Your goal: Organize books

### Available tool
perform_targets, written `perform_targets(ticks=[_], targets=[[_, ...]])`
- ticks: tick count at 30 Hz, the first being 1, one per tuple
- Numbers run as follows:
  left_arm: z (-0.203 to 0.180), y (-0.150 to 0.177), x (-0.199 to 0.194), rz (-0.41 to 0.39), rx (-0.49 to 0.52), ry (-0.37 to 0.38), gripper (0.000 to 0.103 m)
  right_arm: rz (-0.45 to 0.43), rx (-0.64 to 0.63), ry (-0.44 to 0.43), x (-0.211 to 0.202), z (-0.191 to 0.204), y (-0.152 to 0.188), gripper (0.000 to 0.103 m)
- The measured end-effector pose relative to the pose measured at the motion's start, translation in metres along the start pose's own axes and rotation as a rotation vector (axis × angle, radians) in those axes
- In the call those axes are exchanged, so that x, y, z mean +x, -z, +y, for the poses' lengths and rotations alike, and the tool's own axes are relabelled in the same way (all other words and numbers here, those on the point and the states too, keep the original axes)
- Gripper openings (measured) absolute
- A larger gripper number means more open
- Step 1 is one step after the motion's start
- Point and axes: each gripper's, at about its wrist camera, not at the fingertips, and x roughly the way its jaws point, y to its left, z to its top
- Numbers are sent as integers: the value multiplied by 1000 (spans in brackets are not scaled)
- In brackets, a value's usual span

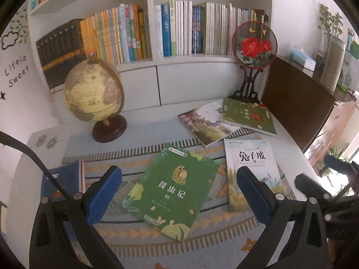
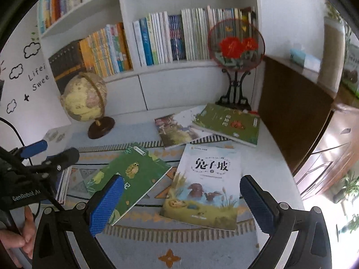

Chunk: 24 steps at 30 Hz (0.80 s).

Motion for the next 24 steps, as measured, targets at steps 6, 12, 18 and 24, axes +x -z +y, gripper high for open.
perform_targets(ticks=[6, 12, 18, 24], targets=[[-3, -11, 29, 47, 5, 3, 102, 70, -6, 0, 33, 1, -2, 103], [-16, -15, 53, 118, 14, -12, 102, 121, -1, 15, 56, -9, -3, 103], [-26, -18, 72, 171, 14, -37, 102, 95, 23, 62, 50, -42, -18, 103], [-42, -27, 81, 179, 3, 5, 102, 46, 82, 156, 22, -102, -37, 103]])
